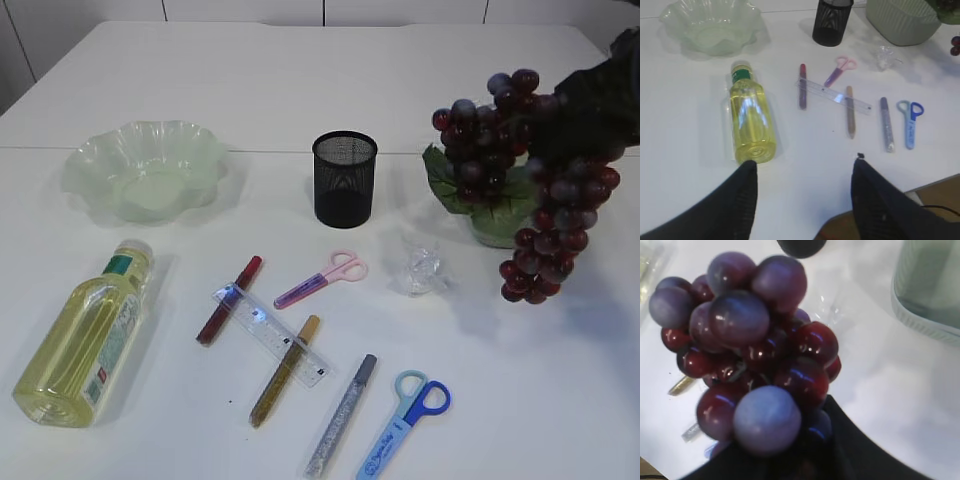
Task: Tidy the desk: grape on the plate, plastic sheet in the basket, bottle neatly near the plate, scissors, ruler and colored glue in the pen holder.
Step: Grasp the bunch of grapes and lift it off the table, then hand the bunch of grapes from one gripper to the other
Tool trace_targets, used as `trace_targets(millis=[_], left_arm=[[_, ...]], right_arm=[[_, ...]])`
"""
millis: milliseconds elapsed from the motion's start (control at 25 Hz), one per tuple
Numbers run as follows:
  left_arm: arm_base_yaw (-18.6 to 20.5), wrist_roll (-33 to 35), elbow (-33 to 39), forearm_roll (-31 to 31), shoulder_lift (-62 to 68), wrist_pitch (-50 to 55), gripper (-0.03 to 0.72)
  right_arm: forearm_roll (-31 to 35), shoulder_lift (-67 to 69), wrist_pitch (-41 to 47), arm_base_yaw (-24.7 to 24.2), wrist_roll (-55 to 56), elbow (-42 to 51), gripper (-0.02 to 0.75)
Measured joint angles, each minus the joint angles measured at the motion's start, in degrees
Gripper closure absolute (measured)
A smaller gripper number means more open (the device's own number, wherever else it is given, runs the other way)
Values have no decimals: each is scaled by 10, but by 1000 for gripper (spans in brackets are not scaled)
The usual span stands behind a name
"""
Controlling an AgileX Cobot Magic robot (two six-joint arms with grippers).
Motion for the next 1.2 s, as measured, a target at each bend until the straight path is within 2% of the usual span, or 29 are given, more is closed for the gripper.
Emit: trace_targets(millis=[200,400,680,960,1160,1200], left_arm=[[0,0,0,-63,14,-6,253],[0,20,0,-109,85,-47,253],[0,149,0,-229,205,-105,253],[0,325,0,-361,318,-122,251],[0,406,0,-424,375,-139,250],[0,416,0,-436,387,-140,250]], right_arm=[[59,-28,0,0,-39,0,538],[108,-44,0,0,-72,0,538],[143,-50,7,4,-94,0,539],[156,-50,-1,52,-116,0,539],[226,-50,-7,73,-172,0,539],[241,-50,-10,75,-180,0,516]])
